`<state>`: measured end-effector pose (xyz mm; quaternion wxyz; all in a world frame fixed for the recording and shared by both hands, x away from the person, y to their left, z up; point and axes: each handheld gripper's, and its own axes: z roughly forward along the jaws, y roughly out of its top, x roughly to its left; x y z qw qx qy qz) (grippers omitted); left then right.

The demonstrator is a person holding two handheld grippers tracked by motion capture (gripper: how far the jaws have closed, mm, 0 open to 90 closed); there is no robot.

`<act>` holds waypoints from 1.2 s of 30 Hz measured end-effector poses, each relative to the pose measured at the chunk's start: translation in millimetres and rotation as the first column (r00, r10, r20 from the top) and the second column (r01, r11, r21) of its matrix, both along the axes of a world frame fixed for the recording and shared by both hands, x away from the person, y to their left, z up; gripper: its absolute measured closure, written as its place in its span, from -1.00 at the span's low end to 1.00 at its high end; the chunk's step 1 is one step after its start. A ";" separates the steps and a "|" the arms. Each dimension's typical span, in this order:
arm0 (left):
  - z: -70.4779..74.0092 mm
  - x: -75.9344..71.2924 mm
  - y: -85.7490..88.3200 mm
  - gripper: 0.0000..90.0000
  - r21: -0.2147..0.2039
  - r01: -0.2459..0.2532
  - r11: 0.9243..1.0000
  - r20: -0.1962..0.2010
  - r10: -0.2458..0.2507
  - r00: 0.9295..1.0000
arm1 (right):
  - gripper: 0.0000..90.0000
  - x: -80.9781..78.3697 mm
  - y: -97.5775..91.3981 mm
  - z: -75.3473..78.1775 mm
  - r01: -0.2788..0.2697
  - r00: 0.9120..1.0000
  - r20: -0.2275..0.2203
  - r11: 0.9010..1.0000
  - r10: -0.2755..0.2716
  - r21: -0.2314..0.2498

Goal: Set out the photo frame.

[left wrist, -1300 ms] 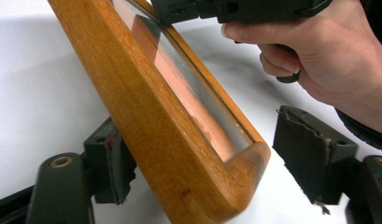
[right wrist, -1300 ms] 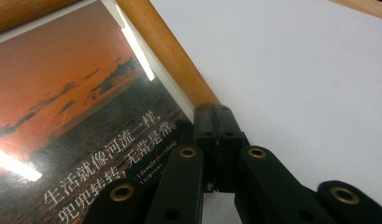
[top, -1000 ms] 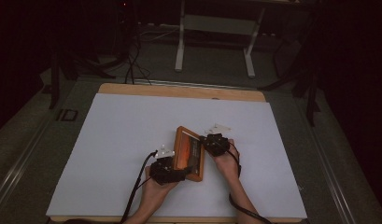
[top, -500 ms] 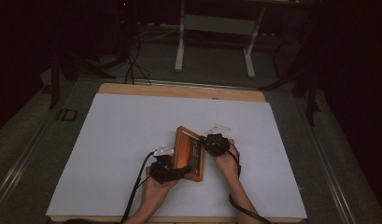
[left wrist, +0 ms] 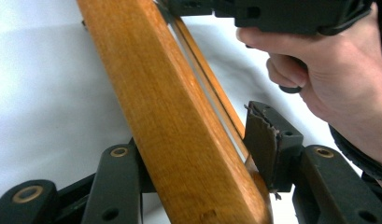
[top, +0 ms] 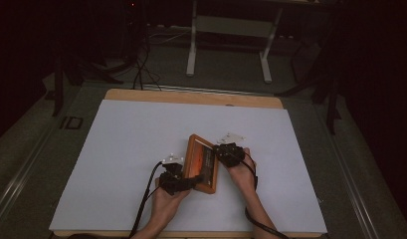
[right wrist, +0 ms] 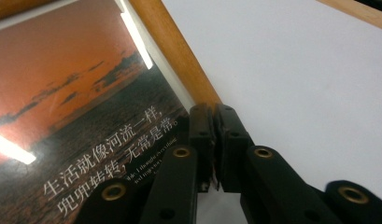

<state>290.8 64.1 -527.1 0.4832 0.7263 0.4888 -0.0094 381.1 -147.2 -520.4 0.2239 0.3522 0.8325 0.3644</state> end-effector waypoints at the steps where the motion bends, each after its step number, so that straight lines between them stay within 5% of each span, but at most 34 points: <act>1: -0.5 0.5 0.2 0.18 -0.002 -0.003 1.000 -0.004 0.003 1.000 | 0.86 -0.8 -0.6 0.9 0.001 1.000 0.002 1.000 -0.001 -0.006; 9: 2.9 3.6 -5.2 0.31 0.016 -0.024 1.000 0.005 0.024 1.000 | 0.68 -6.6 -13.5 11.8 -0.023 1.000 -0.006 1.000 0.023 0.006; 12: 12.4 5.8 -16.3 0.44 0.034 -0.013 0.999 0.049 0.011 0.999 | 0.55 -15.8 -24.2 22.1 -0.029 1.000 0.002 0.999 0.029 0.031; 20: 19.9 14.2 -23.2 0.55 0.020 0.025 0.999 0.050 -0.026 0.998 | 0.52 -31.4 -41.7 40.4 -0.035 0.999 0.042 0.998 0.033 0.059; 25: 32.5 13.2 -32.4 0.60 0.120 0.085 0.989 0.118 -0.099 0.988 | 0.48 -41.4 -58.5 56.7 -0.027 0.997 0.081 0.994 0.018 0.105; 36: 38.6 13.5 -32.6 0.61 0.192 0.130 0.973 0.143 -0.159 0.977 | 0.48 -47.1 -71.1 65.2 -0.018 0.995 0.100 0.990 0.004 0.141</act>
